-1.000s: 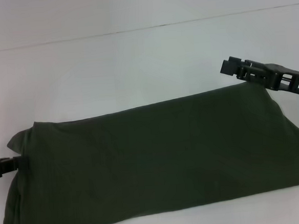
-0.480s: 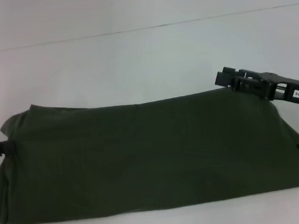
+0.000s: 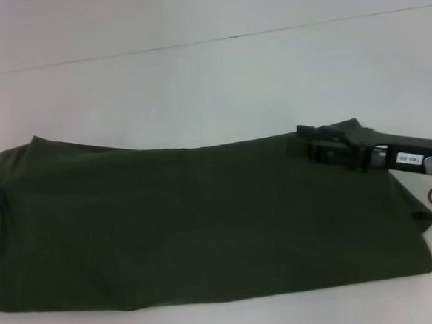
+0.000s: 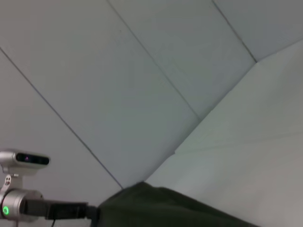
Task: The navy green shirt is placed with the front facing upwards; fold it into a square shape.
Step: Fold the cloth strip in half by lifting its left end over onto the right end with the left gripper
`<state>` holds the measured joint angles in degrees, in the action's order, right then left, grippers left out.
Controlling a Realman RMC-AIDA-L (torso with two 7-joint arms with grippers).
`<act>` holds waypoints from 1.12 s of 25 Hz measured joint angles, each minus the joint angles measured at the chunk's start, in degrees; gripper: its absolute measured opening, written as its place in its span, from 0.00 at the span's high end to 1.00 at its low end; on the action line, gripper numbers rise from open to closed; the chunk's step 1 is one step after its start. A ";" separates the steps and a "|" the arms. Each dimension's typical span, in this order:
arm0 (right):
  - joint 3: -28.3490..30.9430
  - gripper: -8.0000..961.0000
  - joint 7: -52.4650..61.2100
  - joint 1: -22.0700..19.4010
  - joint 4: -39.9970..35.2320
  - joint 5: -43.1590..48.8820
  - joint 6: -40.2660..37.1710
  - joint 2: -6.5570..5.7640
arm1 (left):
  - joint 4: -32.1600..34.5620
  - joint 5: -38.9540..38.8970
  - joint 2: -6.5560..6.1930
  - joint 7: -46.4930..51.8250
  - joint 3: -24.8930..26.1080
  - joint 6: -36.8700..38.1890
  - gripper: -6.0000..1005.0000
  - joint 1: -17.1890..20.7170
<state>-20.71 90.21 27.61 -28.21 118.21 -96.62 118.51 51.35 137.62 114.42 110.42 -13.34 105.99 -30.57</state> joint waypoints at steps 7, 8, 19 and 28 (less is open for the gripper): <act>-3.88 0.20 -0.22 1.81 1.55 -0.06 3.53 1.00 | 1.97 -0.21 -0.47 0.40 1.22 1.61 0.97 -0.08; -4.50 0.20 -0.26 2.21 2.18 -0.07 4.15 1.01 | 1.99 -0.23 -0.56 0.43 1.18 1.71 0.97 -0.19; -12.82 0.55 -1.82 8.86 9.78 -0.39 12.23 1.40 | 2.28 -0.27 -0.94 0.63 1.07 2.17 0.97 -0.90; -16.45 0.89 -2.15 14.36 14.48 -0.50 17.71 1.74 | 2.64 -0.41 -1.44 1.70 1.32 2.43 0.97 -1.56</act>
<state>-37.17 88.05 41.97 -13.73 117.70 -78.91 120.25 53.98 137.21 112.98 112.12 -12.02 108.43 -32.13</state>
